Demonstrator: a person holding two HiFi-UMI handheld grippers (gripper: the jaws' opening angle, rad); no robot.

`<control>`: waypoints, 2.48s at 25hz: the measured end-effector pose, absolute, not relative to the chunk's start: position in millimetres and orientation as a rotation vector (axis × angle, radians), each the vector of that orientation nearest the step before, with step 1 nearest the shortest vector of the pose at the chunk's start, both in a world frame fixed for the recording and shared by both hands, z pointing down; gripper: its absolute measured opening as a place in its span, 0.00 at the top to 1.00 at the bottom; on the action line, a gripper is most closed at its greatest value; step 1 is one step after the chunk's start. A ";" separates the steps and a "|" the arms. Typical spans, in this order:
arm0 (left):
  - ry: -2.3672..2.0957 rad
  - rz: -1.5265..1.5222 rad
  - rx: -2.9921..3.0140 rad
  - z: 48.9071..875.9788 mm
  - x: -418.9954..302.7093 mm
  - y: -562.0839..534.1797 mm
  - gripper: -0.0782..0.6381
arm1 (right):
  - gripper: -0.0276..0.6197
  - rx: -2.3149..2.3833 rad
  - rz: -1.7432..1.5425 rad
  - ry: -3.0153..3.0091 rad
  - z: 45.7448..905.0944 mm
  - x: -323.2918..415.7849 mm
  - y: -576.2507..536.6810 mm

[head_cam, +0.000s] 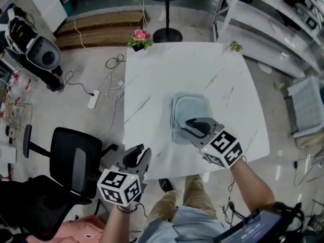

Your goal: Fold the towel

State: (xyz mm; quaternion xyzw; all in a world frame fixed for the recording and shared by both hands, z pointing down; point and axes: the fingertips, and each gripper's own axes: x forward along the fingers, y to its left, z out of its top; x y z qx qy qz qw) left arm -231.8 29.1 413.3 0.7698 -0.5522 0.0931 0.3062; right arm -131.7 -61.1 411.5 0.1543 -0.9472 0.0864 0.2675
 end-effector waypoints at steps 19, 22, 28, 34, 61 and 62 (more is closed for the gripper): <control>-1.343 0.512 2.061 470.7 -151.4 -76.1 0.77 | 0.86 0.503 0.386 -2.477 469.2 -62.9 -83.8; -1.326 0.529 2.022 483.8 -156.7 -54.4 0.78 | 0.87 0.425 0.372 -2.447 481.9 -61.8 -67.0; -1.314 0.500 1.972 498.9 -162.1 -33.6 0.78 | 0.87 0.356 0.315 -2.416 497.0 -60.7 -50.2; -1.336 0.488 1.976 489.7 -158.9 -40.7 0.78 | 0.88 0.370 0.227 -2.388 504.4 -58.2 -56.8; -1.302 0.480 2.042 495.0 -143.3 -38.5 0.82 | 0.88 0.421 0.381 -2.408 499.9 -76.9 -48.8; -1.325 0.466 2.038 488.6 -146.9 -37.5 0.82 | 0.86 0.438 0.393 -2.420 492.9 -74.6 -50.2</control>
